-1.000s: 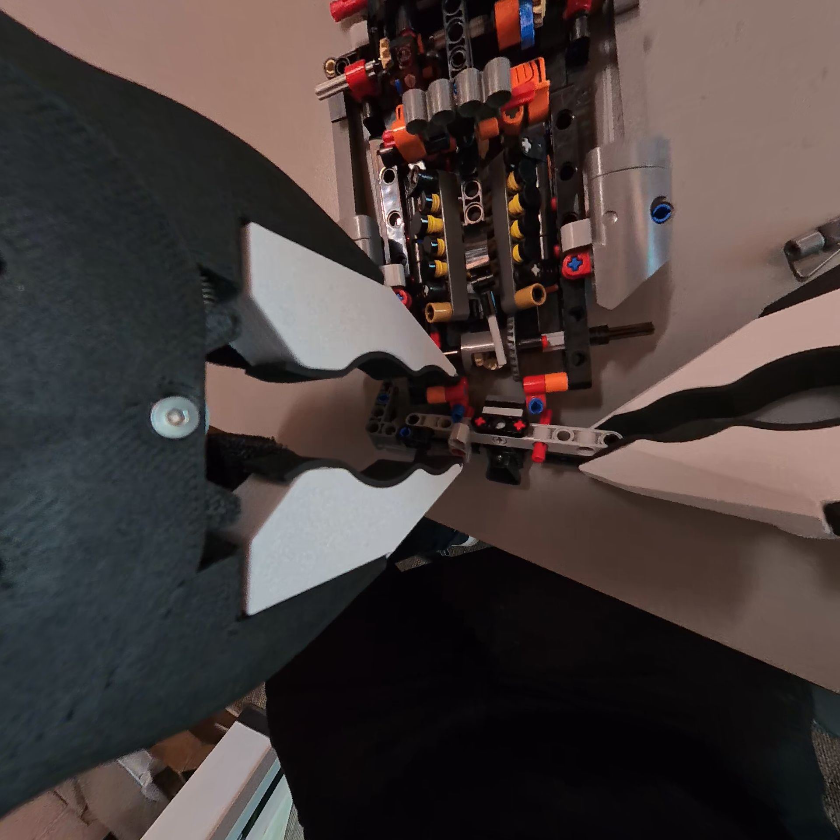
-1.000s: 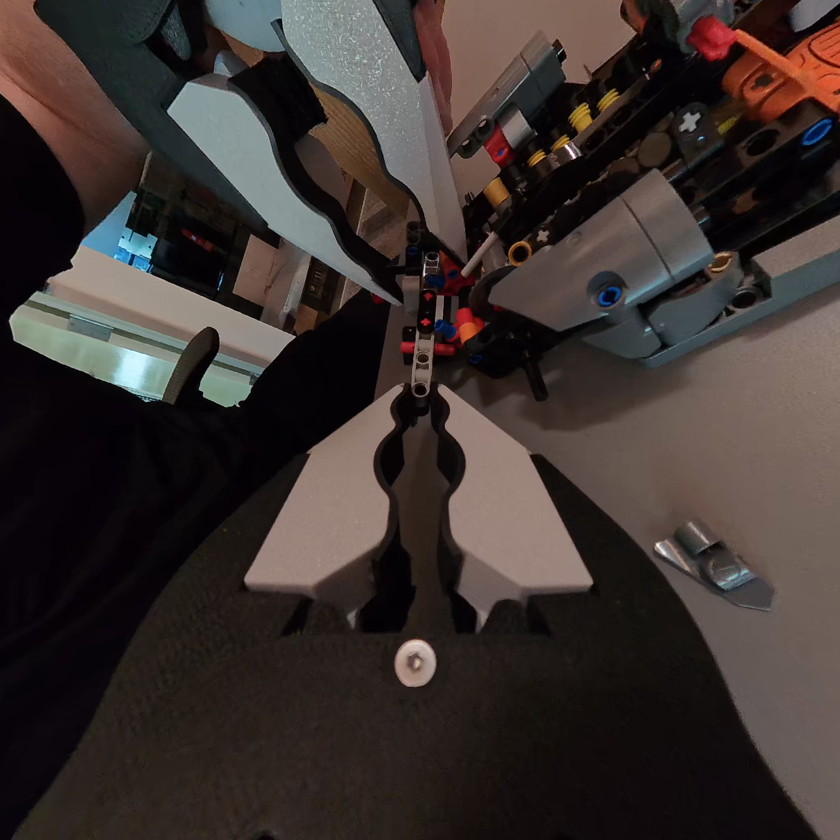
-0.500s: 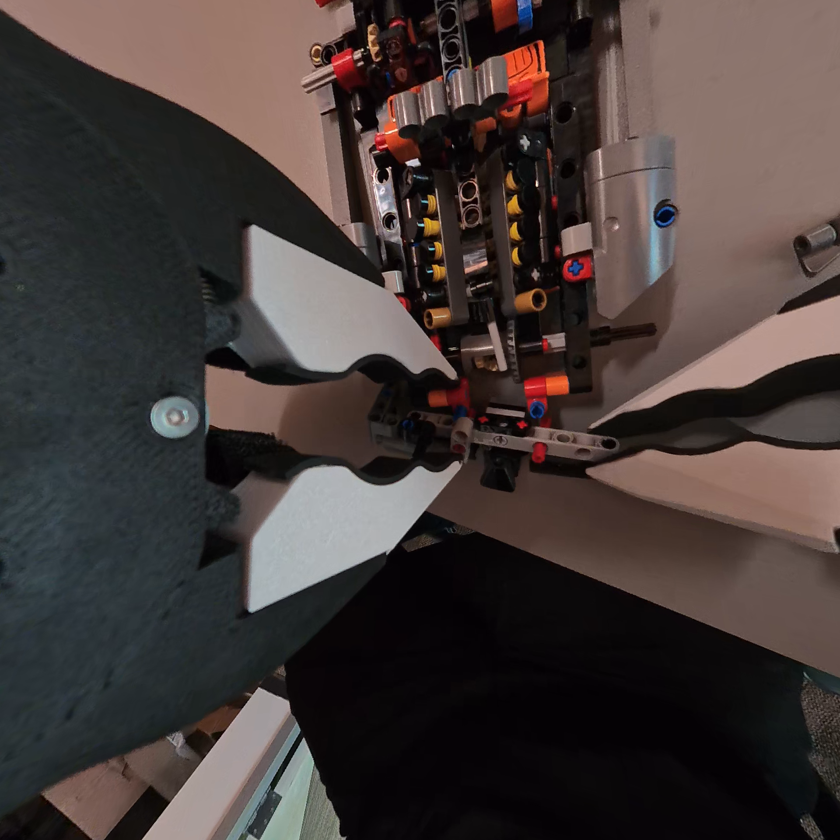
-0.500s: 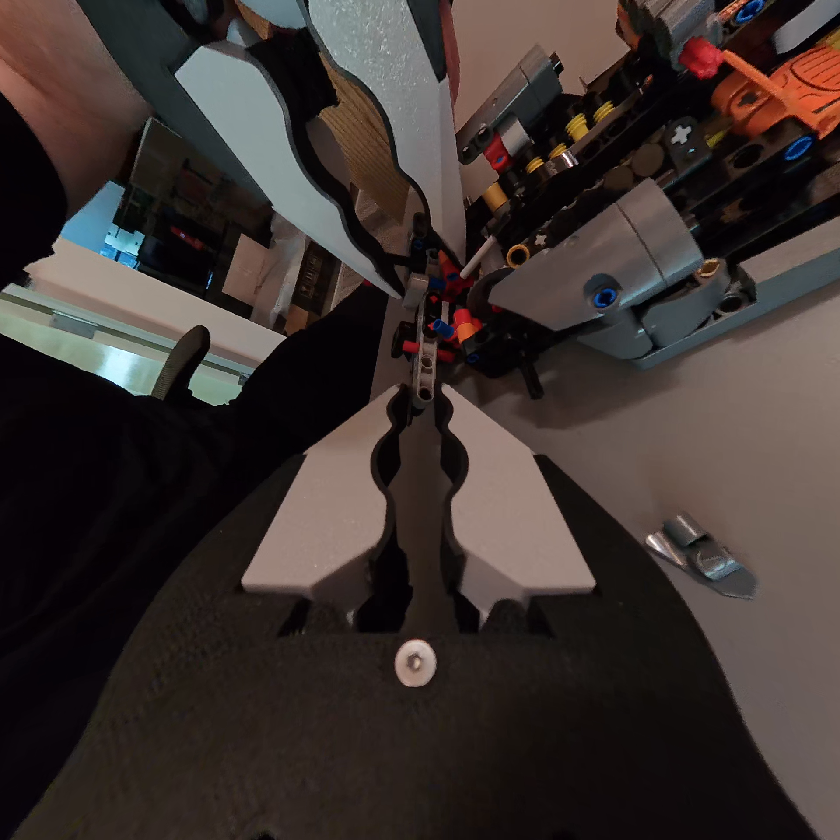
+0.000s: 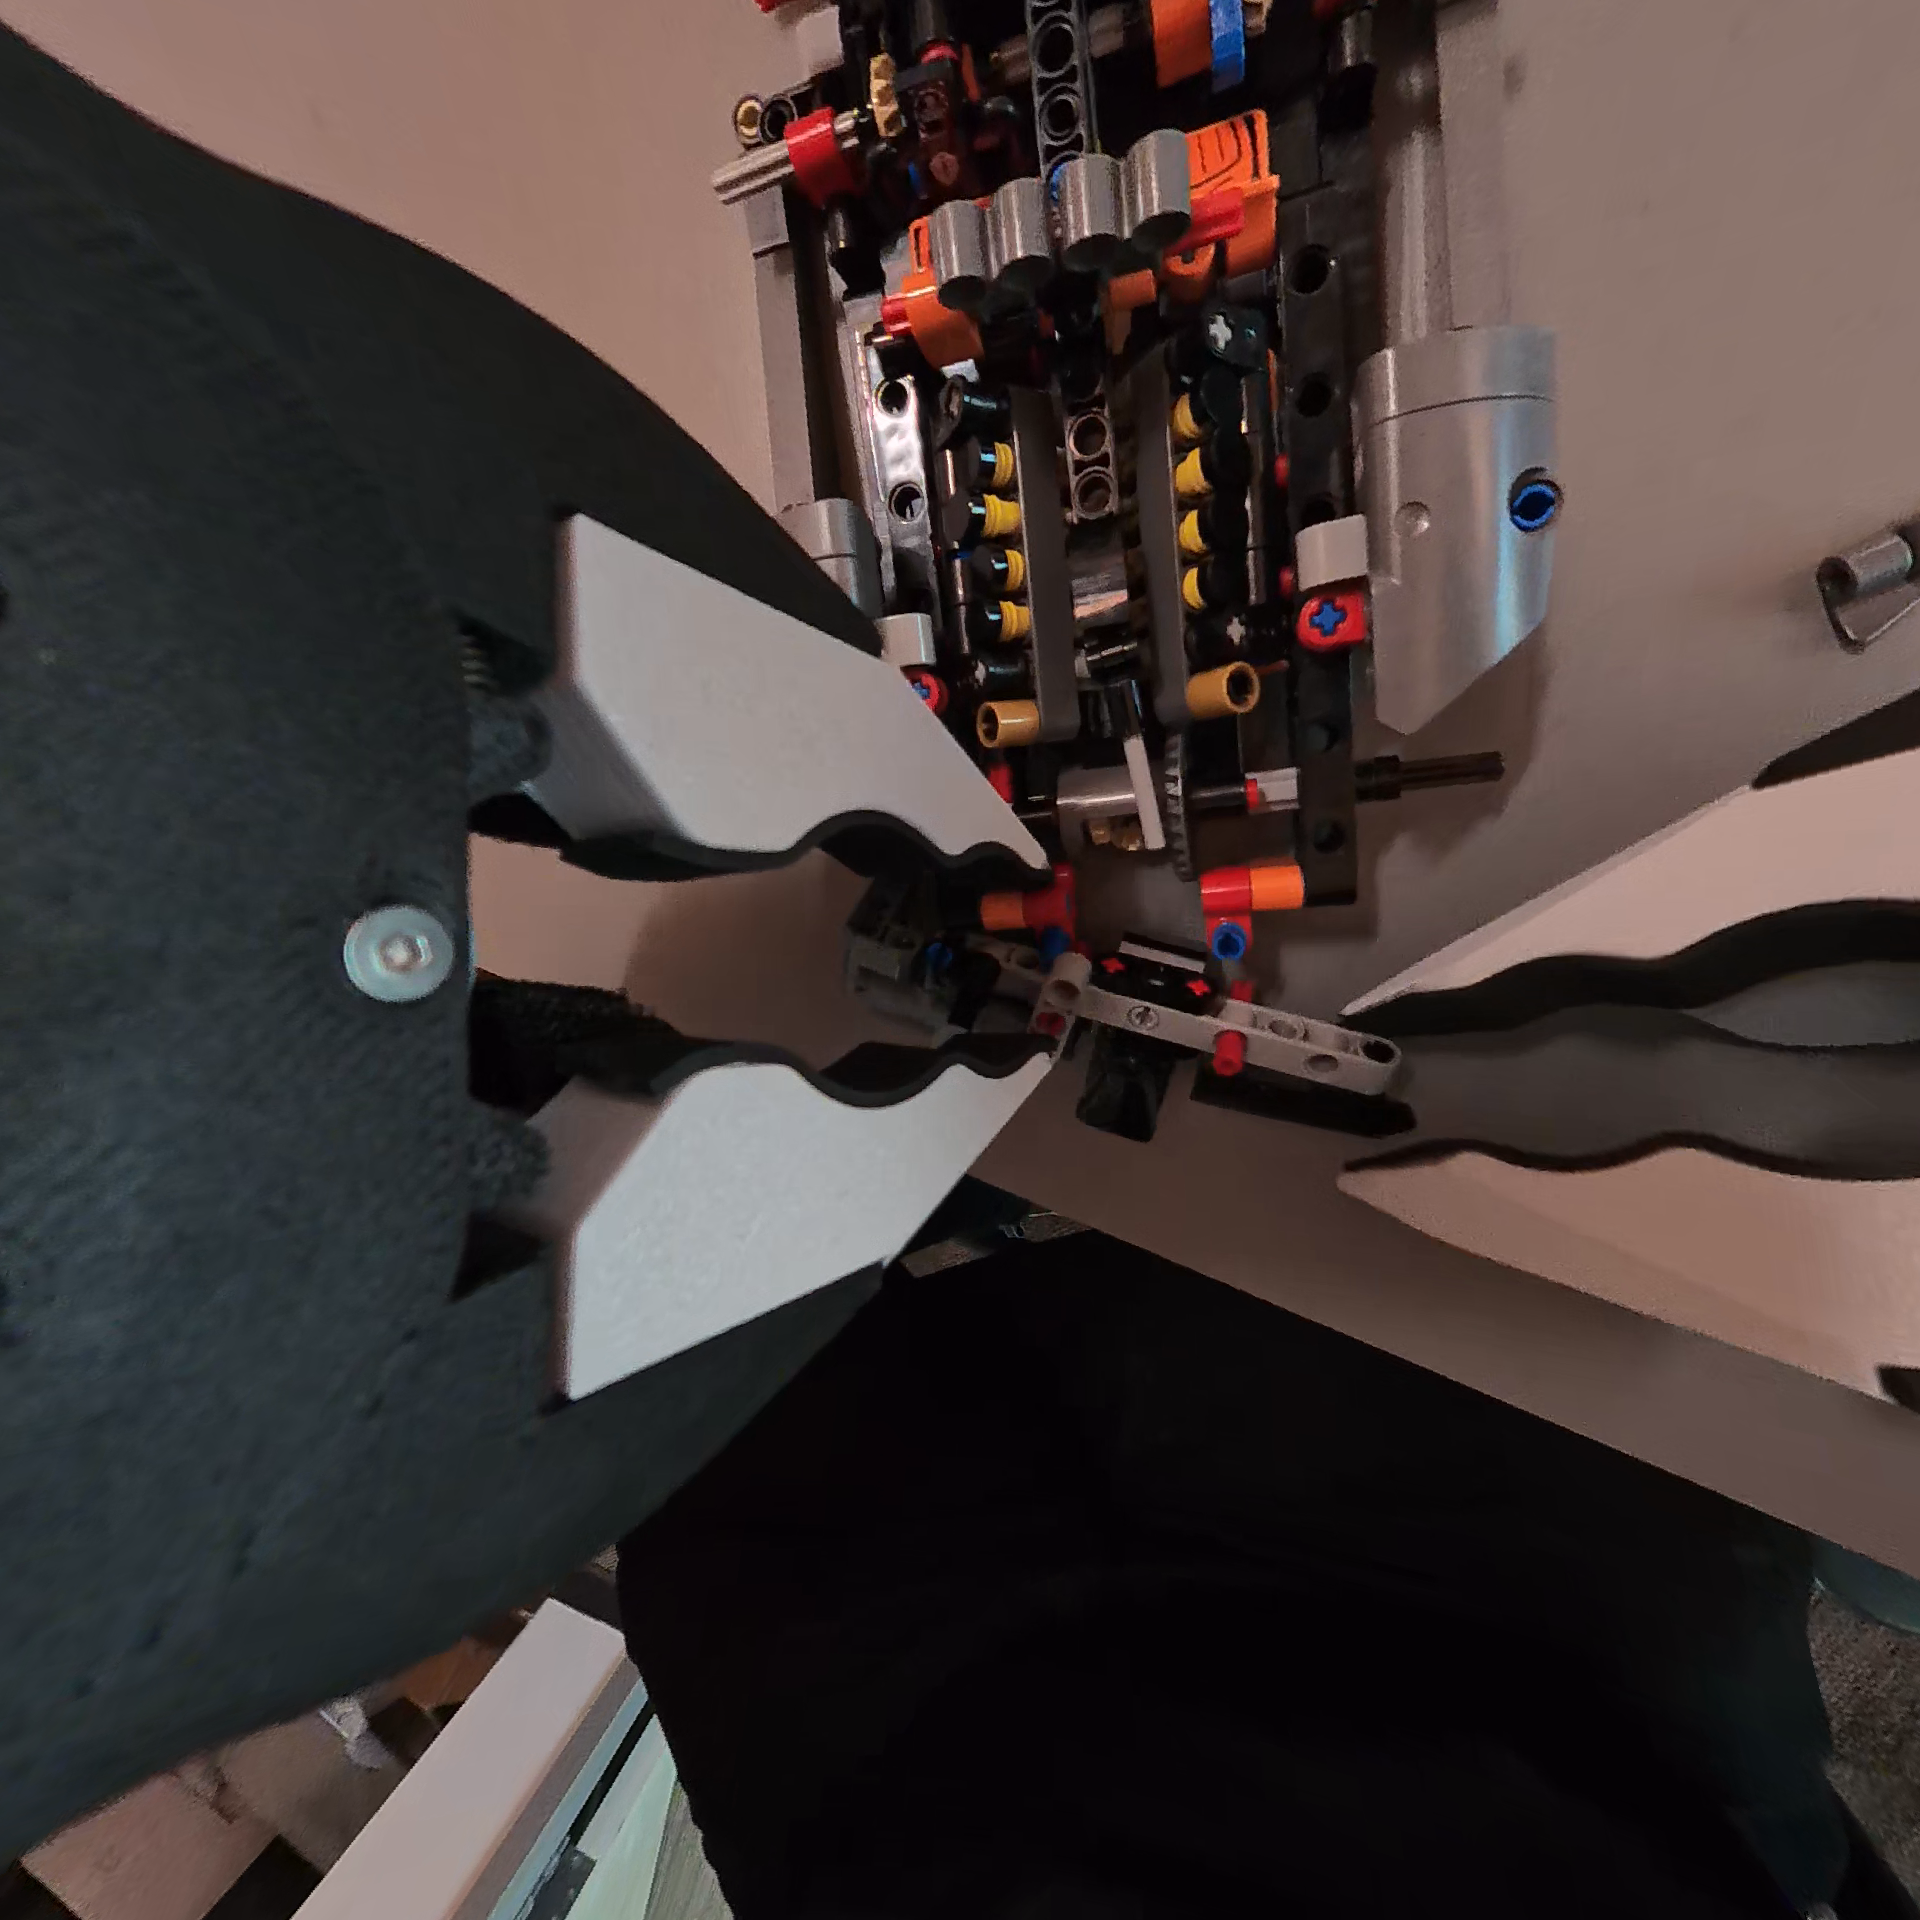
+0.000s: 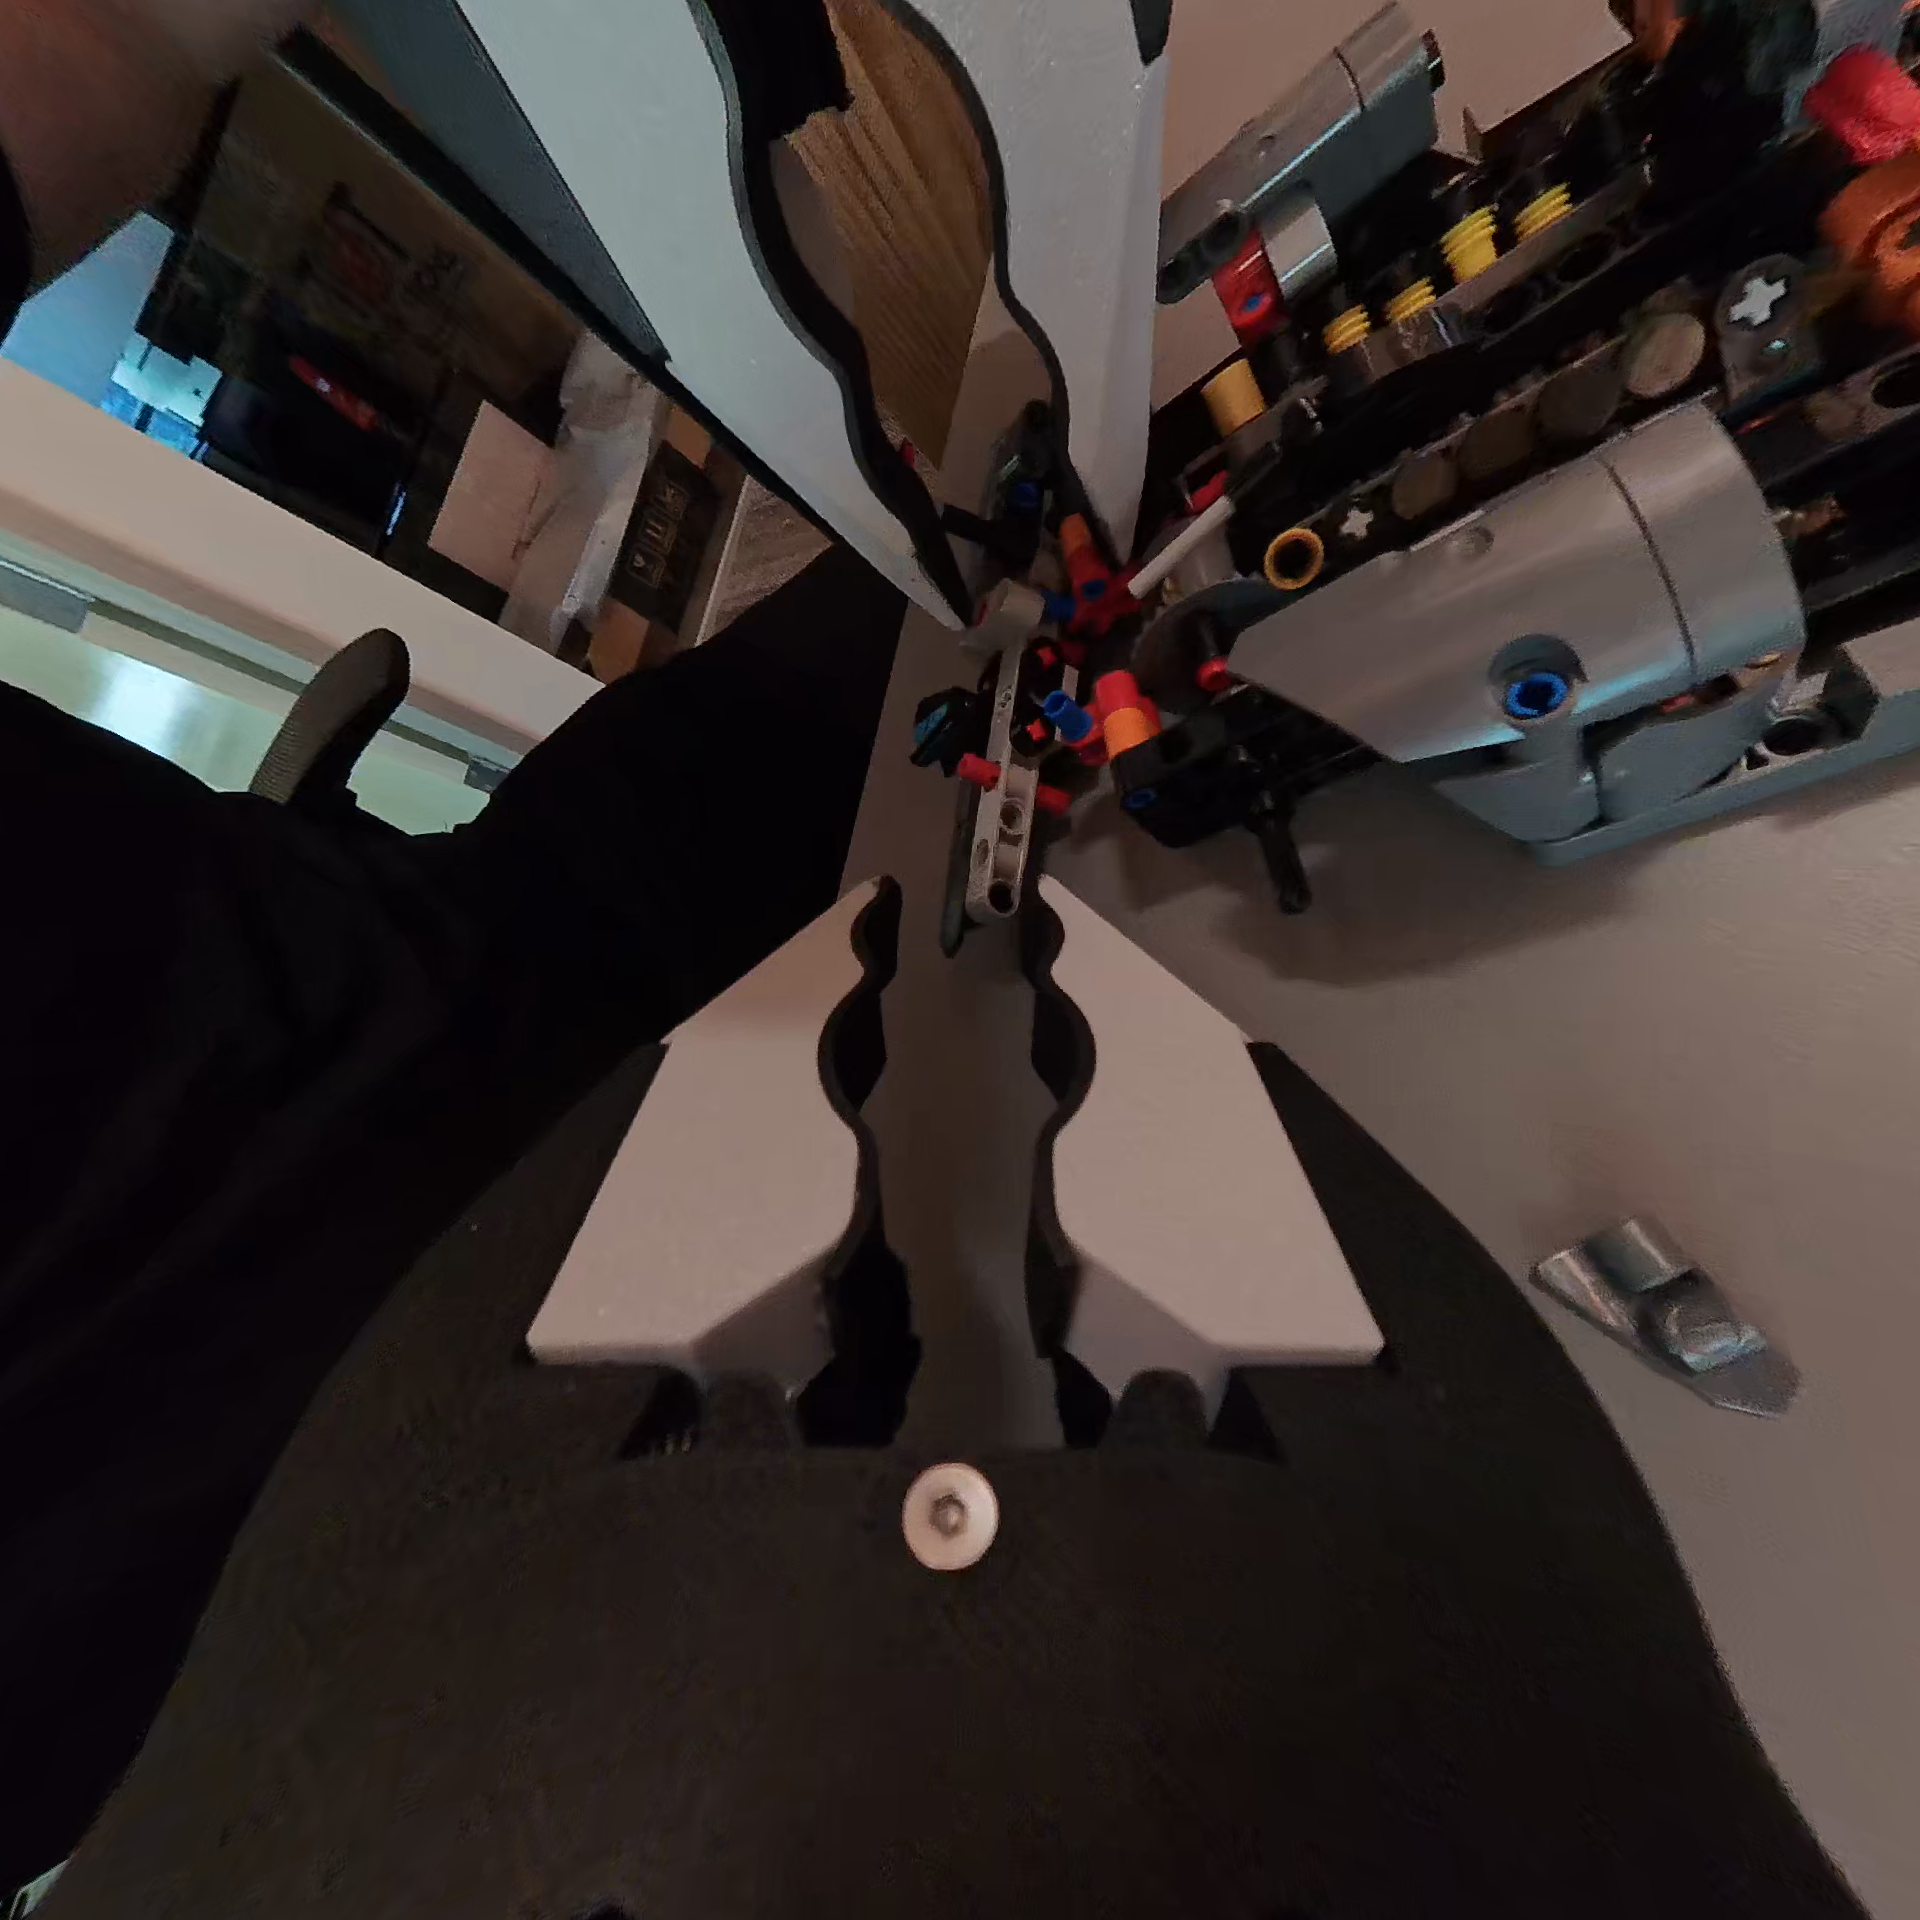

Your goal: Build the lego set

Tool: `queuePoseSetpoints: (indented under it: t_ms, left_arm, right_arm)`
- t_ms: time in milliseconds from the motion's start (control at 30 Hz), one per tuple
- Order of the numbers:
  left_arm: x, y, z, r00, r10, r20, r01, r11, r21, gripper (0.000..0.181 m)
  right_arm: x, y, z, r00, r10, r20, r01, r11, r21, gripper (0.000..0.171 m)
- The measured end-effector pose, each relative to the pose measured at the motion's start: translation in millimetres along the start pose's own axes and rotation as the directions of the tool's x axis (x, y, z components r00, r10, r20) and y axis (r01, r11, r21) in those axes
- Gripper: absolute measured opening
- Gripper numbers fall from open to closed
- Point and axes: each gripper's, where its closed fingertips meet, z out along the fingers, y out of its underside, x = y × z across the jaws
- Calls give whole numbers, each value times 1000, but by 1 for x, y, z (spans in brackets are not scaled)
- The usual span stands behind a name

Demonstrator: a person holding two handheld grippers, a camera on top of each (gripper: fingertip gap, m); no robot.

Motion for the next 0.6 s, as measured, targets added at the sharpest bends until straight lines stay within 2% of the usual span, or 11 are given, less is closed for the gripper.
queuePoseSetpoints:
  t_ms: [100, 167, 600]
  left_arm:
    - [0, 0, 0, 1000, -3, 1, 3, 1000, 12, 25]
    - [0, 1, 0, 1000, 2, 4, -2, 1000, 10, 26]
    - [2, 3, -1, 1000, 16, 6, -16, 1000, -3, 27]
  right_arm:
    - [1, -1, 1, 1000, -9, -19, 9, 1000, 1, 18]
    - [4, -1, 2, 999, -15, -42, 15, 1000, -1, 10]
    - [8, -13, 0, 997, -18, -80, 24, 997, 77, 7]
